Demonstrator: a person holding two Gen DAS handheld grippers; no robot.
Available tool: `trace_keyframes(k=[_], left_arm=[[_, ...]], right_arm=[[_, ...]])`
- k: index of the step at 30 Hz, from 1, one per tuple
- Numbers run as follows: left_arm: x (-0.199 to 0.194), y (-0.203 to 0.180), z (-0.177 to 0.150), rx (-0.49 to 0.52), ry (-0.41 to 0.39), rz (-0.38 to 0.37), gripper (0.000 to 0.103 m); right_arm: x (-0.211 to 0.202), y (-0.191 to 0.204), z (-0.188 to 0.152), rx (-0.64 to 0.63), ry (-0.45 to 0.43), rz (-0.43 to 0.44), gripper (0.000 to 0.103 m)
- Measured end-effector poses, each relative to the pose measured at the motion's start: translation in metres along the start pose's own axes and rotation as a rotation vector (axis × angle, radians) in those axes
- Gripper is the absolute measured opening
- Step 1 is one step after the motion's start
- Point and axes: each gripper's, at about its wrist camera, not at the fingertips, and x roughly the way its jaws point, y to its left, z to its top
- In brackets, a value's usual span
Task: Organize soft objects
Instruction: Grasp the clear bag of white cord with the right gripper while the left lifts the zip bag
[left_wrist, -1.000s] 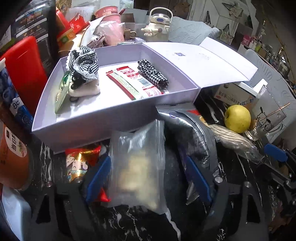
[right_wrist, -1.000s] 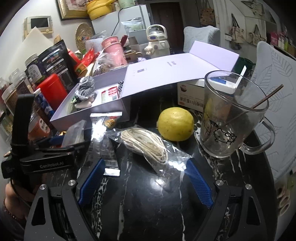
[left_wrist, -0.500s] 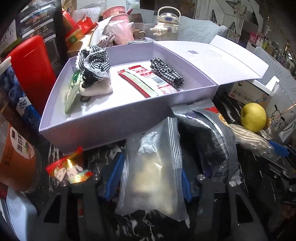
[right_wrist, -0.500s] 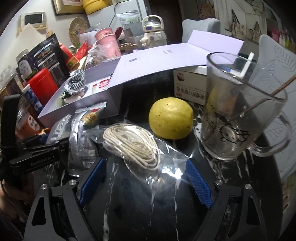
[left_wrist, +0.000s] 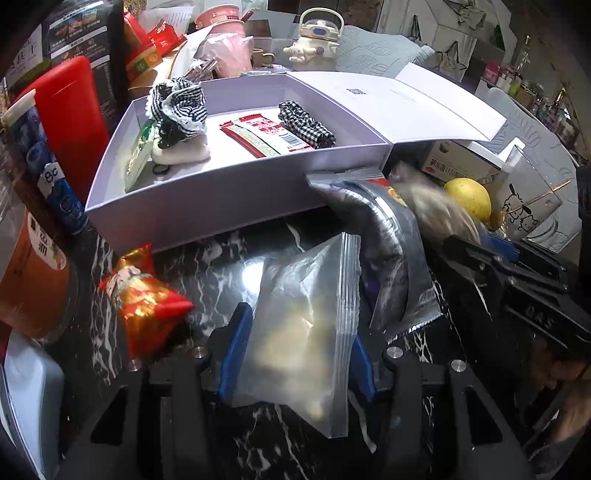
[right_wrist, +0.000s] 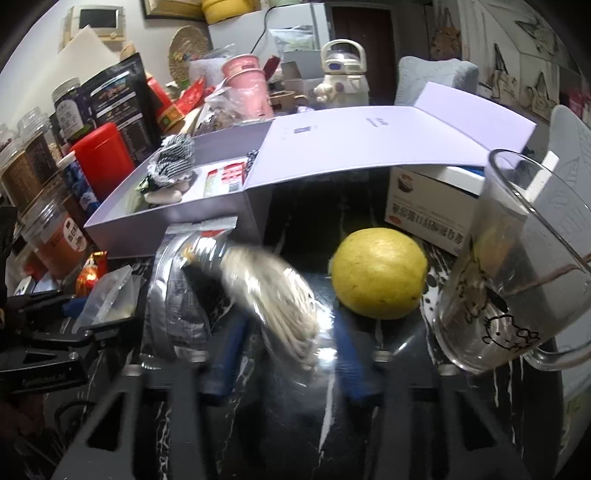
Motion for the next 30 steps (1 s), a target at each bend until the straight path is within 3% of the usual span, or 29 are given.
trace_keyframes(k=[2,7,30], left_arm=[[-0.002,0.001,-0.003,-0.006,0.002,0.000,0.050],[-0.007,0.001,-0.009,-0.011,0.005,0.001,0.050],[-0.048,-0.008,-0.069,0.014,0.040,-0.033,0.050]], right_arm=[[-0.002,0.001,-0.001,0.004,-0.005,0.002,0.022],[-0.016,0.005,-0.007,0.015,-0.014,0.004,0.017],[-0.081,0.025,-0.068,0.058,0.032,0.054,0.016]])
